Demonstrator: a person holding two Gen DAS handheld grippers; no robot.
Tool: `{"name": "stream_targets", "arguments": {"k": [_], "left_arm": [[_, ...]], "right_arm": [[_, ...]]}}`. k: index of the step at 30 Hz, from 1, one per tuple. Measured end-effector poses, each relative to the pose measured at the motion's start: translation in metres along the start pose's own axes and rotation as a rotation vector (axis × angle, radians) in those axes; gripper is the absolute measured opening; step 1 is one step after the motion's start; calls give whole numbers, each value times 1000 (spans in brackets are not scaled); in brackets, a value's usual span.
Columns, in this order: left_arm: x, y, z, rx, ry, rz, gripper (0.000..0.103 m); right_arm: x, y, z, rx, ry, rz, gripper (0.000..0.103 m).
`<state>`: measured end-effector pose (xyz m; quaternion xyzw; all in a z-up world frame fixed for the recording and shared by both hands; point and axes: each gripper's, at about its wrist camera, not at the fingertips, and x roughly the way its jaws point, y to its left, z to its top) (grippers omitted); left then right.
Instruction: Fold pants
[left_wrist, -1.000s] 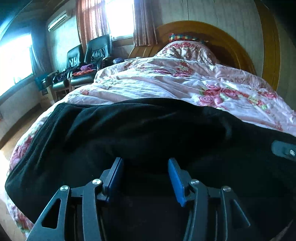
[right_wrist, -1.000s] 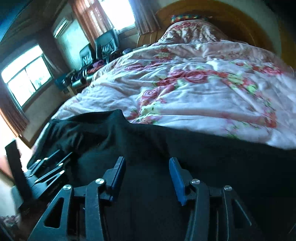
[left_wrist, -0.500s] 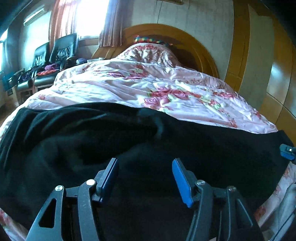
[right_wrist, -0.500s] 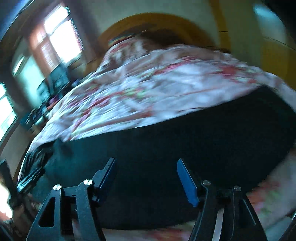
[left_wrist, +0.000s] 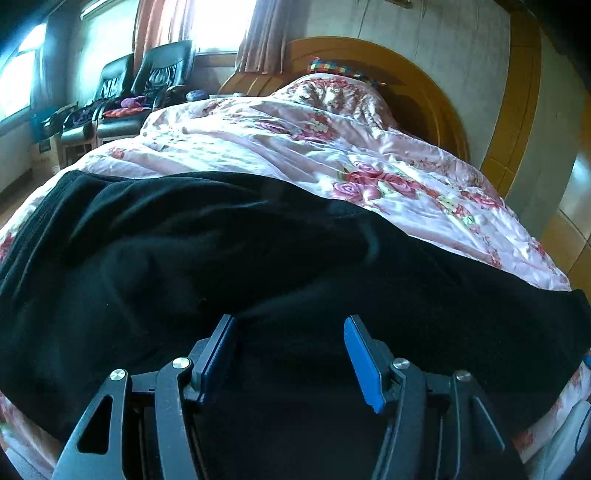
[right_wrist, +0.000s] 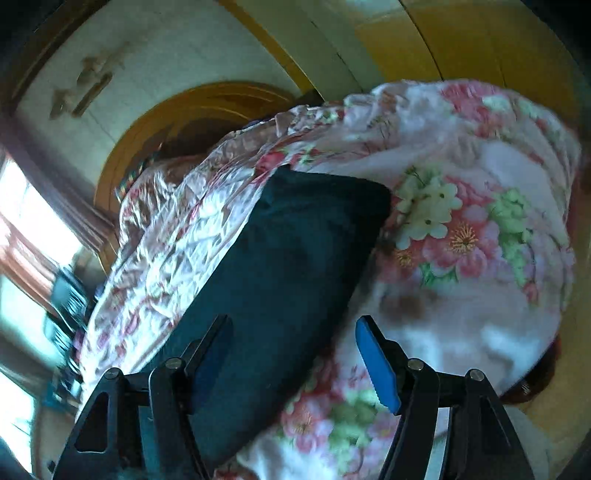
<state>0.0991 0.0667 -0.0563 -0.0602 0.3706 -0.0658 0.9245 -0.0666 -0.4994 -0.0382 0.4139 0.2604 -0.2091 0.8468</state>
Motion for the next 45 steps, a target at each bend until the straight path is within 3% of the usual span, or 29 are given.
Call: {"name": "stream_targets", "arguments": {"k": [5, 14, 16, 17, 18, 25, 32, 45], "left_arm": [[-1, -3, -1, 18, 4, 1, 61], [1, -4, -1, 24, 8, 4, 61], [1, -3, -1, 21, 11, 4, 61], [1, -3, -2, 19, 12, 4, 61], [1, -3, -2, 20, 13, 4, 61], [1, -3, -1, 17, 21, -2, 61], [2, 0, -1, 0, 25, -12, 61], [-8, 14, 6, -96, -22, -40, 61]], "right_arm": [[18, -17, 11, 116, -26, 98, 69], [46, 0, 18, 19, -33, 154, 63], [51, 0, 19, 17, -19, 189, 44], [54, 1, 19, 22, -2, 215, 24], [56, 1, 17, 26, 8, 231, 19], [43, 18, 13, -60, -19, 192, 16], [7, 66, 2, -203, -73, 180, 16], [-33, 198, -50, -509, -131, 202, 16]]}}
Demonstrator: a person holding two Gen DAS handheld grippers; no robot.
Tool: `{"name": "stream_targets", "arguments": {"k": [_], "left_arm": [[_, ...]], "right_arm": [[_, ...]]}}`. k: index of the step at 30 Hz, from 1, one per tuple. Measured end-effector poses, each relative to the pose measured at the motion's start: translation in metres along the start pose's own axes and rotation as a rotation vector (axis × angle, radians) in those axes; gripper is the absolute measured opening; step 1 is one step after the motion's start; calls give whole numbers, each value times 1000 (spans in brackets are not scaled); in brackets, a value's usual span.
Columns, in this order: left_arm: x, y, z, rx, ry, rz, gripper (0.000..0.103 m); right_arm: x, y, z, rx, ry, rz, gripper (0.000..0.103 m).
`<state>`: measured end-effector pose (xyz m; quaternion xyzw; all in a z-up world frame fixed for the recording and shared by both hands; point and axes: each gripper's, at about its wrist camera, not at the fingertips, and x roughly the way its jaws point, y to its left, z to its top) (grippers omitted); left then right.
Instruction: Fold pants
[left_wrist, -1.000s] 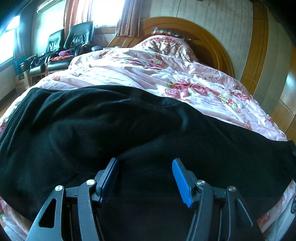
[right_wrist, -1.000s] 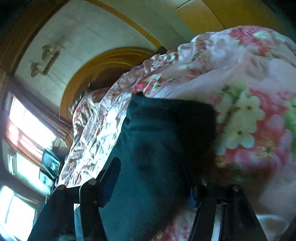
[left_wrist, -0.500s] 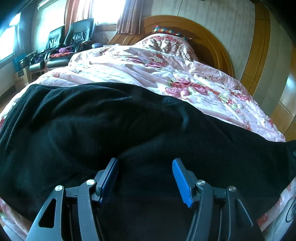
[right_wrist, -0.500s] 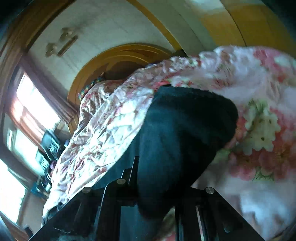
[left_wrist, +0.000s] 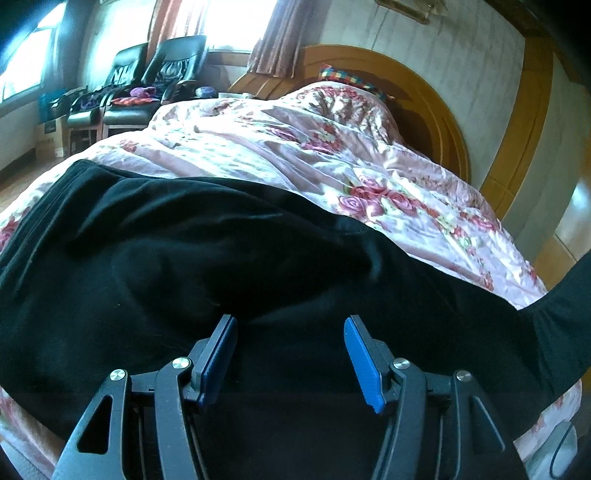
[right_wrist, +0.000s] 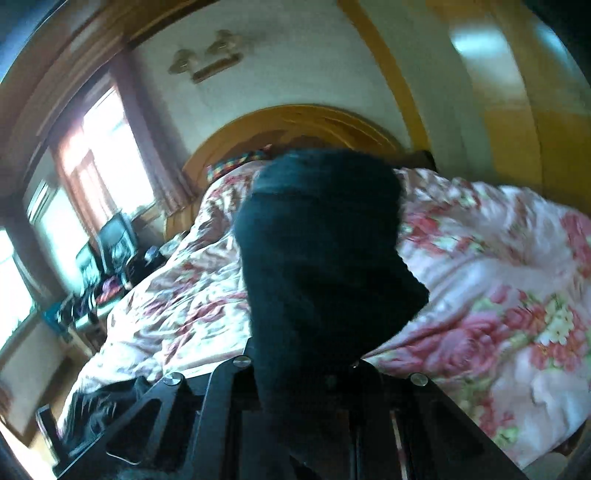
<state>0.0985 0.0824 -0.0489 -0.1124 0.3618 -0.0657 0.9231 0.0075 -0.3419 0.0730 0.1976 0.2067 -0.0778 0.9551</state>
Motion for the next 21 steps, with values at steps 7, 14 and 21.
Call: {"name": "stream_targets", "arguments": {"k": [7, 14, 21], "left_arm": [[-1, 5, 3, -33, -7, -9, 61], [-2, 7, 3, -40, -15, -18, 61], [0, 9, 4, -53, -11, -27, 61]], "right_arm": [[16, 67, -19, -168, 47, 83, 16], [51, 123, -59, -299, 161, 154, 18], [89, 148, -112, -447, 289, 113, 26]]}}
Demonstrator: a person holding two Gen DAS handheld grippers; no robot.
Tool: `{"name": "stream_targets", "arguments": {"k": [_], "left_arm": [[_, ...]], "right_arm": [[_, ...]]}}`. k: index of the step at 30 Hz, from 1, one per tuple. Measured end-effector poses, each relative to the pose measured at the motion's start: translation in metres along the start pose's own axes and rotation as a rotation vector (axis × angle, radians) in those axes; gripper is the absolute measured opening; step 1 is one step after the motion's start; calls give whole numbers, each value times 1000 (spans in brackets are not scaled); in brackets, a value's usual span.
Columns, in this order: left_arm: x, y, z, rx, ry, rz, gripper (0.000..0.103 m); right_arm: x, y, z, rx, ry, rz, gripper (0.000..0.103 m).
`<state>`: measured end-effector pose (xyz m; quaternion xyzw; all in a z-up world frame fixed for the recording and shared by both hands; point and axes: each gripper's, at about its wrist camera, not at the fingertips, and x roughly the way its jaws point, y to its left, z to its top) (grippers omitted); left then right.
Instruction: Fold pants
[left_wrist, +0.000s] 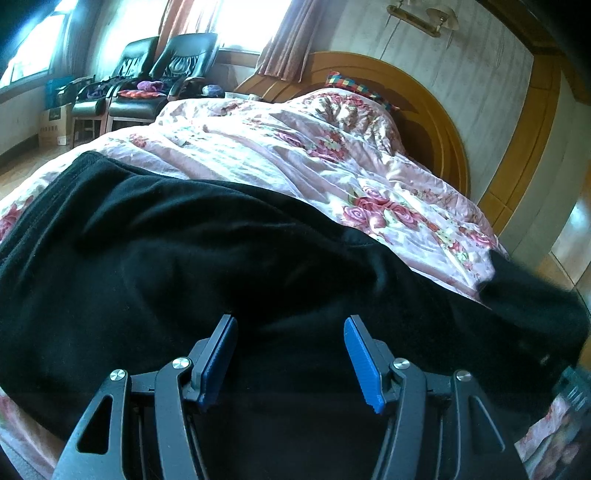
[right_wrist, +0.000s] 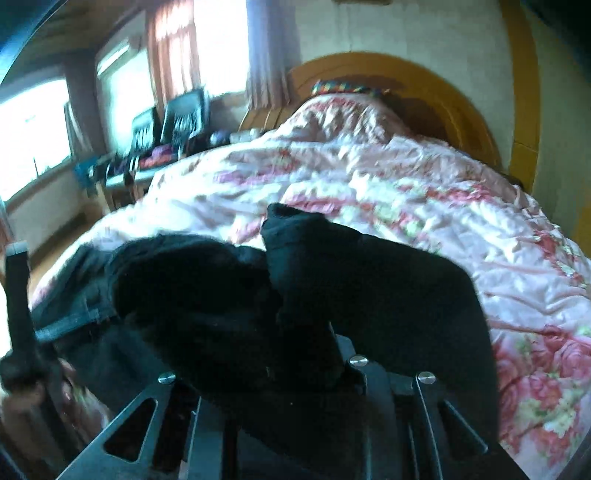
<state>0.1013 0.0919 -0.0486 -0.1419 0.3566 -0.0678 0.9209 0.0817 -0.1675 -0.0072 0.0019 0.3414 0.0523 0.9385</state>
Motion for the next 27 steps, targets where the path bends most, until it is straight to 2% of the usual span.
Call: {"name": "stream_targets", "arguments": {"k": [1, 3, 4, 6, 8, 9, 11, 14, 15, 17, 18, 20, 21, 24, 27], "left_arm": [[0, 0, 0, 0, 1, -1, 61], [1, 0, 0, 0, 4, -6, 61], [1, -1, 0, 2, 5, -8, 61], [1, -4, -1, 10, 10, -18, 61], [1, -7, -2, 22, 13, -35, 61], [1, -9, -2, 29, 15, -45, 61], [0, -14, -3, 41, 21, -70, 61], [-4, -24, -4, 68, 18, -115, 61], [-6, -30, -5, 72, 19, -149, 61], [-8, -39, -7, 71, 30, -199, 61], [-8, -46, -8, 66, 46, -235, 61], [-7, -59, -10, 45, 81, -303, 61], [-7, -64, -11, 32, 93, -326, 62], [-1, -85, -13, -15, 142, -391, 67], [7, -102, -14, -24, 171, -407, 67]], "right_arm": [[6, 2, -6, -22, 22, 6, 29], [16, 9, -16, -54, 74, 30, 49], [17, 12, -21, -69, 76, 31, 51], [14, 20, -31, -117, 75, 47, 69], [11, 25, -39, -158, 84, 70, 79], [7, 25, -43, -179, 83, 86, 81], [-4, 28, -51, -200, 77, 117, 81], [-29, 14, -51, -139, 43, 230, 80], [-41, 3, -49, -91, 7, 299, 80], [-58, -13, -45, -34, -64, 350, 80], [-66, -21, -42, -9, -103, 345, 80], [-72, -36, -38, 32, -145, 281, 77], [-68, -46, -35, 65, -145, 227, 71], [-52, -73, -32, 175, -103, 139, 60], [-40, -97, -31, 245, -94, 69, 54]]}}
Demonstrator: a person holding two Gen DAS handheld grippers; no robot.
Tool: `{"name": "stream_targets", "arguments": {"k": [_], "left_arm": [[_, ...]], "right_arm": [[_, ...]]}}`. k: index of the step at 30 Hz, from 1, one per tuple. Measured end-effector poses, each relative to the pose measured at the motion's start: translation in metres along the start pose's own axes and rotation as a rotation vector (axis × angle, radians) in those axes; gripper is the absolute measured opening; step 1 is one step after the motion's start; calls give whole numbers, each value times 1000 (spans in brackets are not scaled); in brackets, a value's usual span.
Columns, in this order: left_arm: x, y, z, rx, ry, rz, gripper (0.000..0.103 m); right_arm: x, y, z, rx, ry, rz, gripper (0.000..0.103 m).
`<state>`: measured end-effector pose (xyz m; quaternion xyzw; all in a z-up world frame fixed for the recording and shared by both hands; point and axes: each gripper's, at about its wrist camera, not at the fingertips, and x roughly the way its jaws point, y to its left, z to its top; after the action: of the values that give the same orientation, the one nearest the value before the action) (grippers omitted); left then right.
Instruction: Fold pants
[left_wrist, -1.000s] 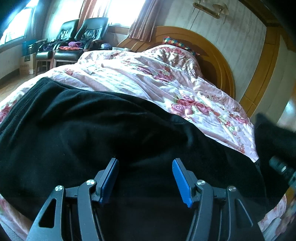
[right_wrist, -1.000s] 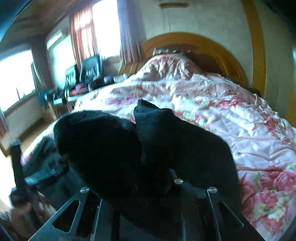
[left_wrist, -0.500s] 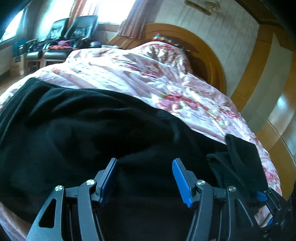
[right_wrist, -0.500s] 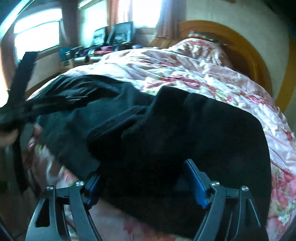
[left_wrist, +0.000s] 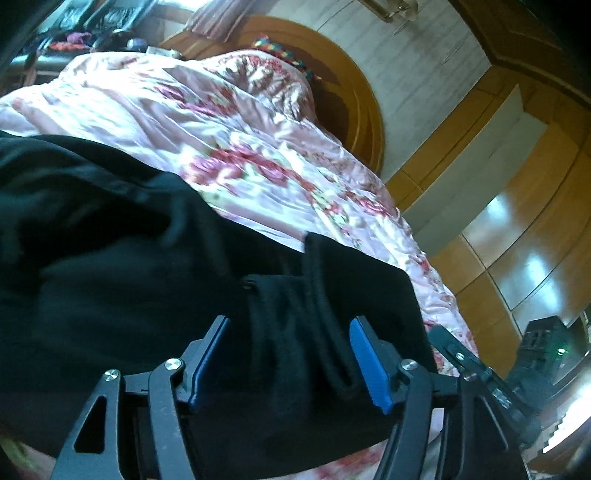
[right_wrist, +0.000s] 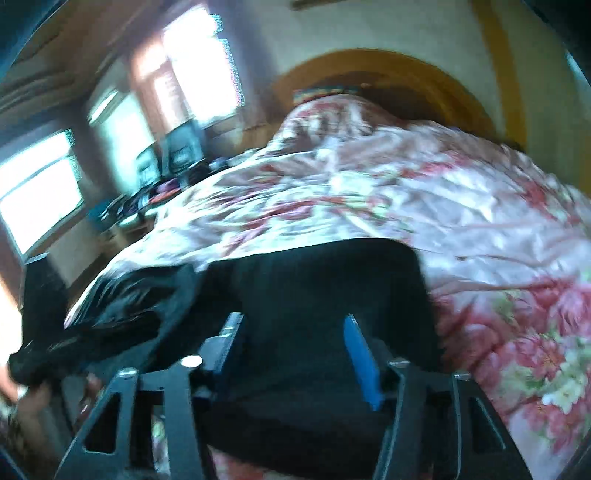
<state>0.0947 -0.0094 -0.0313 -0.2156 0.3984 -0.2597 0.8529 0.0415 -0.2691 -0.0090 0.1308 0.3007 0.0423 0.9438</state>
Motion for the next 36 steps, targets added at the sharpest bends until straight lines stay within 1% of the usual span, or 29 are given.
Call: {"name": "stream_targets", "arguments": {"k": [1, 3, 4, 5, 6, 8, 9, 12, 14, 16, 18, 20, 22, 23, 24, 26, 28, 29, 34, 35, 36], "left_arm": [[5, -3, 0, 4, 9, 6, 67], [16, -11, -3, 13, 23, 33, 66], [22, -12, -3, 18, 32, 53, 60], [27, -13, -5, 19, 41, 74, 51], [31, -12, -7, 17, 48, 86, 29], [26, -12, -11, 34, 35, 86, 24], [18, -15, -13, 61, 4, 83, 22], [-4, -22, -14, 109, -73, 88, 22], [-9, -21, -16, 132, -96, 123, 22], [-1, -15, -20, 143, -83, 162, 21], [12, -6, -30, 146, -30, 196, 22], [14, -8, -33, 184, -42, 219, 26], [14, -18, -34, 258, -47, 266, 33], [13, -20, -34, 273, -50, 276, 34], [11, -19, -32, 268, -47, 269, 35], [4, -11, -25, 204, -32, 226, 38], [-9, 2, -18, 114, -50, 201, 39], [-17, 8, -15, 80, -71, 214, 39], [-70, 42, -1, -61, -219, 334, 40], [-81, 49, 0, -85, -249, 360, 41], [-96, 59, 0, -121, -291, 406, 43]], "right_arm": [[3, -4, 1, 6, 1, -18, 53], [9, -16, 0, 42, 15, -13, 52], [13, -21, -2, 67, 34, -1, 52], [14, -27, -5, 89, 50, 14, 52], [18, -29, -10, 102, 67, 33, 52], [21, -27, -13, 73, 78, 30, 52], [22, -26, -11, 57, 77, 27, 52], [20, -22, -11, 47, 66, 54, 52], [21, -20, -15, 42, 75, 60, 52], [27, -16, -20, 20, 98, 52, 52], [33, -12, -23, -16, 121, 35, 52], [35, -9, -28, -43, 124, 21, 52], [36, -5, -31, -80, 120, 2, 54], [36, -2, -32, -97, 118, 0, 57], [36, 0, -32, -109, 116, -1, 61], [36, 4, -34, -131, 112, -8, 66], [36, 9, -35, -163, 110, -24, 68], [36, 9, -35, -170, 109, -29, 68], [33, 6, -34, -131, 104, -16, 68], [31, 6, -33, -131, 103, -17, 68], [27, 8, -32, -133, 87, -24, 68]]}}
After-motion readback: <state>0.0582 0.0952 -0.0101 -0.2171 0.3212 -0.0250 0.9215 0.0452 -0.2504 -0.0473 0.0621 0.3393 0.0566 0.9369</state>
